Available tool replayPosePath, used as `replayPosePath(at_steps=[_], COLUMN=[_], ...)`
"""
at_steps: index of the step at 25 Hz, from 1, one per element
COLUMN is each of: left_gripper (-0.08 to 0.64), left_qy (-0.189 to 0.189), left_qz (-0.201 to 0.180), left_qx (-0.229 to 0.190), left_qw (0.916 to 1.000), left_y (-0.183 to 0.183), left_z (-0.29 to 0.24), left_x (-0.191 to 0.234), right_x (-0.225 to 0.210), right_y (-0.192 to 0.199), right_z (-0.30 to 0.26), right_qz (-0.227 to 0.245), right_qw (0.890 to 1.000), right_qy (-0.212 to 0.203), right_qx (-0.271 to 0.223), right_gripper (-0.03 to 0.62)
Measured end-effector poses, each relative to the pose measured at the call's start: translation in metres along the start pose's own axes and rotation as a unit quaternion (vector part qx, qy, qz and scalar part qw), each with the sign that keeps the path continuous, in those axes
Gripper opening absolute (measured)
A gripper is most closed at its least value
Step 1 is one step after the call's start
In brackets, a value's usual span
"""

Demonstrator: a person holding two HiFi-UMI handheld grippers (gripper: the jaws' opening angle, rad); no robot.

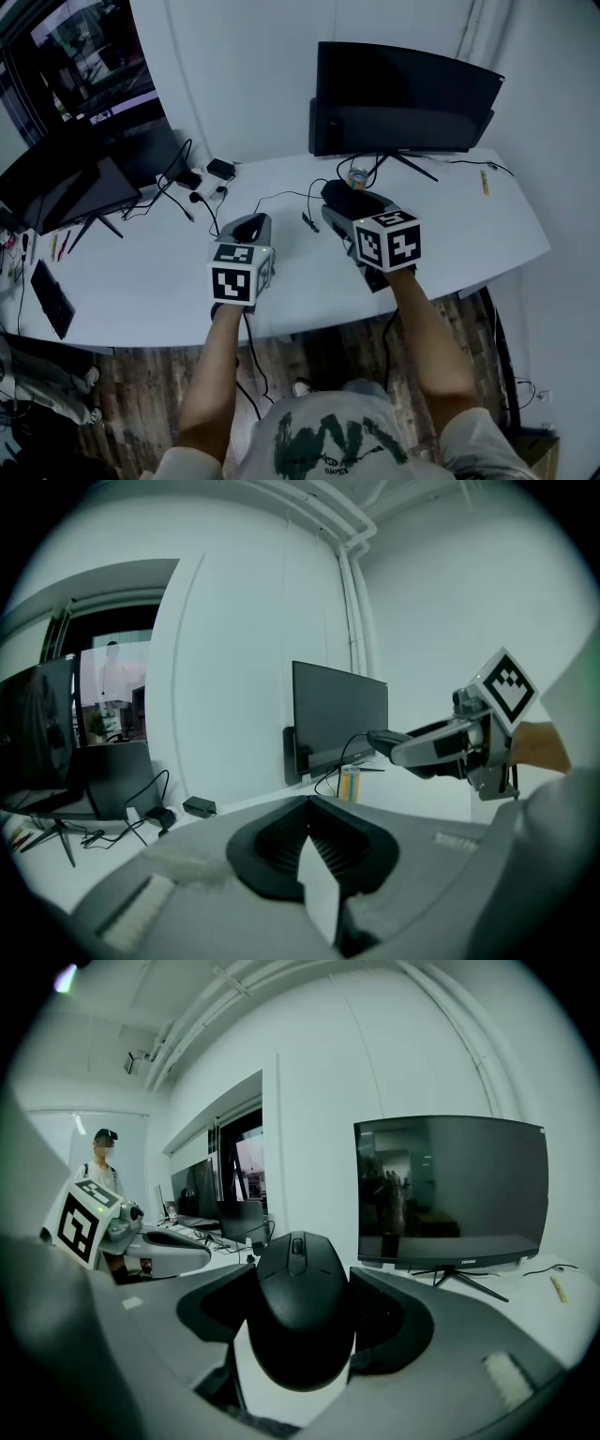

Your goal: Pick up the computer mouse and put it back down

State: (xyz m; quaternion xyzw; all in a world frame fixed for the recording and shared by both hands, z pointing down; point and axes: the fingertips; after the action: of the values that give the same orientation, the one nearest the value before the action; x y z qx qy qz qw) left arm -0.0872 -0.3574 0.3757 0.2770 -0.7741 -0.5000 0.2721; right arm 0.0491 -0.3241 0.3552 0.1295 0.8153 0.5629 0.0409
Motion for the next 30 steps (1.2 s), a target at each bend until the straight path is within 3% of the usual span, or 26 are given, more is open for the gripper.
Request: replayPosePath(at_steps=[15, 30], left_gripper=[0.002, 0.002], left_qy=[0.04, 0.073], left_qz=[-0.02, -0.03], left_qx=[0.004, 0.022], left_qw=[0.999, 0.9966], left_y=[-0.001, -0.006], left_z=[-0.043, -0.125], left_x=[-0.058, -0.154], right_x=[-0.066, -0.183], right_y=[0.02, 0.053], right_z=[0.036, 0.08], right_qz=[-0.019, -0.043], right_qw=[0.998, 0.995], right_qy=[0.054, 0.089], right_qx=[-0.008, -0.001], right_gripper=[0.316, 0.316])
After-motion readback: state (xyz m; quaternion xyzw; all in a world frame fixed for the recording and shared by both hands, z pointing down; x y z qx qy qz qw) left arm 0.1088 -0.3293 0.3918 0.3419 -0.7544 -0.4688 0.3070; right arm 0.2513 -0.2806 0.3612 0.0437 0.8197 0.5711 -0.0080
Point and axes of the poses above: the fingertips, and each gripper's own axes: z backward along the fingers, x to its left, y out of its underside, and after that the axes turned 10 degrees about z, right-handed
